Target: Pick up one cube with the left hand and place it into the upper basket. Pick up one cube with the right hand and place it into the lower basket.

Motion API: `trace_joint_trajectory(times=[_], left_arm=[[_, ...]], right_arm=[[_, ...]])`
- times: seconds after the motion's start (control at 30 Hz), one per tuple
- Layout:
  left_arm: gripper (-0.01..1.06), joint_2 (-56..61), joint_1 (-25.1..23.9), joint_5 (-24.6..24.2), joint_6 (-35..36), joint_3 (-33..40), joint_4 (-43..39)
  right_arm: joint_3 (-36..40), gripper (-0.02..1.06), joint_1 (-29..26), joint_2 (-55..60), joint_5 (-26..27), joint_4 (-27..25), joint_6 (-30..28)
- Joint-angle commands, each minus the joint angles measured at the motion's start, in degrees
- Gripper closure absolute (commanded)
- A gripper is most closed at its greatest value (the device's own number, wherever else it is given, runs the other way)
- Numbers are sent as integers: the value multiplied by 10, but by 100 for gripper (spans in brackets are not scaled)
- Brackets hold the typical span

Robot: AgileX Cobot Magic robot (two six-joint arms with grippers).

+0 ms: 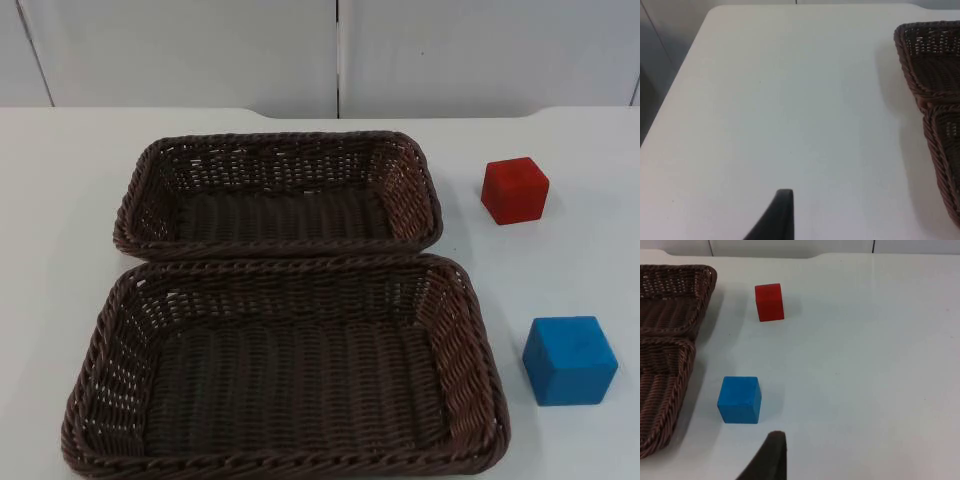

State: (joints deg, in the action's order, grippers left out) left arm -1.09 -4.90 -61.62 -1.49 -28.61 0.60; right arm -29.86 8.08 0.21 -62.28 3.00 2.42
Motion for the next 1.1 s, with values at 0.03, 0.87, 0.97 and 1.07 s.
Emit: trace_joint_trajectory(times=[0.03,0.87,0.97,1.07], left_arm=[[0,-18,3,4,-14,-17,11],[0,-251,3,31,-62,-155,58],[0,-275,3,48,-90,-164,93],[0,-293,3,65,-118,-168,131]], right_arm=[[3,-1,-4,-2,5,-2,-5],[3,-1,-4,-2,4,2,-7],[3,-1,-4,-2,4,2,-7],[3,-1,-4,-2,4,2,-7]])
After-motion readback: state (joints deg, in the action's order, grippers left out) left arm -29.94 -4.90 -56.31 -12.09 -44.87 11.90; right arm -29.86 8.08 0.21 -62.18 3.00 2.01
